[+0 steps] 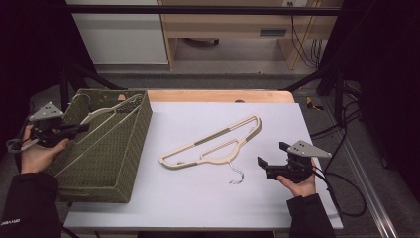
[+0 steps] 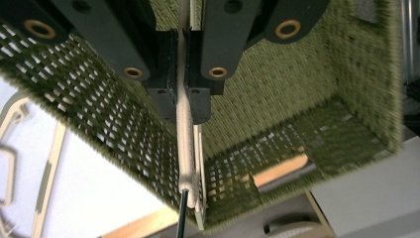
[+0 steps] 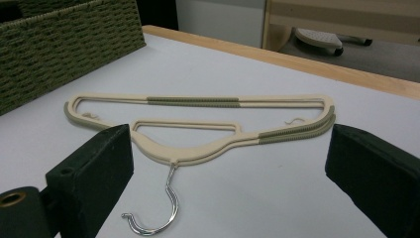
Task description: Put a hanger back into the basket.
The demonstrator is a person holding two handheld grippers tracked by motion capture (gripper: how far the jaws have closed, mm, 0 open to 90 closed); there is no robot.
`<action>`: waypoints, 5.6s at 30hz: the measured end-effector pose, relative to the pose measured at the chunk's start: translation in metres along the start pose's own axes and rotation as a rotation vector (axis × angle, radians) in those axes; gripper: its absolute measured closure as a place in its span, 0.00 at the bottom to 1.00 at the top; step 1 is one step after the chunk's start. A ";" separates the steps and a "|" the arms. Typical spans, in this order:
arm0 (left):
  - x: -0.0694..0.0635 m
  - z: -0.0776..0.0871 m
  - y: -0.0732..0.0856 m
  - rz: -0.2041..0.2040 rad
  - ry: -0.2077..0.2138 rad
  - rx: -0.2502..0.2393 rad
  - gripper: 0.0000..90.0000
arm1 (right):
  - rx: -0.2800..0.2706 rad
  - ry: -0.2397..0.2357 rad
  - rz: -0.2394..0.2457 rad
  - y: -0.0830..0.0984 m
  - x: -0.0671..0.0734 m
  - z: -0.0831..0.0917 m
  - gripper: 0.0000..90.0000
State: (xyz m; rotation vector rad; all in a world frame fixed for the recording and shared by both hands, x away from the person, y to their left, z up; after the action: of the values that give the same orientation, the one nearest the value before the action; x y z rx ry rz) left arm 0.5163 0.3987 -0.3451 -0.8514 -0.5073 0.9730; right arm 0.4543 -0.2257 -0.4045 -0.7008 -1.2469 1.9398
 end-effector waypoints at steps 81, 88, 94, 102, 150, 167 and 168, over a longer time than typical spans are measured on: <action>-0.162 0.023 -0.020 0.046 0.169 -0.358 0.06 | -0.002 -0.047 -0.025 -0.003 0.012 -0.008 0.09; -0.200 -0.007 -0.014 0.017 0.234 -0.334 0.05 | -0.009 -0.070 -0.042 -0.002 0.015 -0.013 0.09; -0.223 -0.038 0.000 -0.006 0.275 -0.267 0.05 | 0.008 -0.069 -0.052 0.000 0.017 -0.018 0.09; -0.228 -0.060 0.020 -0.003 0.297 -0.198 0.05 | 0.031 -0.067 -0.060 0.000 0.021 -0.027 0.10; -0.227 -0.081 0.044 -0.008 0.295 -0.116 0.06 | 0.370 -0.089 -0.088 0.043 0.054 -0.121 0.98; -0.243 -0.089 0.037 -0.054 0.294 -0.096 0.08 | 0.314 -0.051 -0.086 0.027 0.055 -0.109 0.99; -0.245 -0.091 0.034 -0.061 0.295 -0.094 0.08 | 0.317 -0.051 -0.086 0.027 0.055 -0.108 0.99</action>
State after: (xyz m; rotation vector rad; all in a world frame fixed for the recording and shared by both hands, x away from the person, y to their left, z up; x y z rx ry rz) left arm 0.4438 0.1590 -0.4278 -1.0385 -0.3245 0.7559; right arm 0.4957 -0.1318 -0.4741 -0.4312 -0.9509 2.0315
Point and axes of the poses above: each handheld gripper's, and its own axes: z roughly backward along the jaws, y roughly out of its underside, x roughly to its left, the point moved 2 cm from there along -z, roughly forward along the jaws, and after that the axes turned 7 degrees about z, right-handed, at the moved point
